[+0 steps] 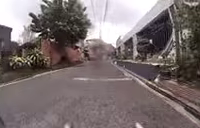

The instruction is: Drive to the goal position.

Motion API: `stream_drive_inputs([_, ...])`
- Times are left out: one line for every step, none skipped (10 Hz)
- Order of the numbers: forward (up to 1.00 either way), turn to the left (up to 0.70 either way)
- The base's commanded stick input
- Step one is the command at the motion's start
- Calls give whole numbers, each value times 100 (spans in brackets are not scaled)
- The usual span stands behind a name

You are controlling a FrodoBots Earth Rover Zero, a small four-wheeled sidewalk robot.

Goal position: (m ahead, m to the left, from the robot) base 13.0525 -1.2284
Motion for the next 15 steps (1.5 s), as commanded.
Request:
stream_drive_inputs([70, 0])
stream_drive_inputs([70, 0])
stream_drive_inputs([70, 0])
stream_drive_inputs([70, 0])
stream_drive_inputs([70, 0])
stream_drive_inputs([70, 0])
stream_drive_inputs([70, 0])
stream_drive_inputs([70, 0])
stream_drive_inputs([70, 0])
stream_drive_inputs([70, 0])
stream_drive_inputs([70, 0])
stream_drive_inputs([70, 0])
stream_drive_inputs([70, 0])
stream_drive_inputs([70, 0])
stream_drive_inputs([70, 0])
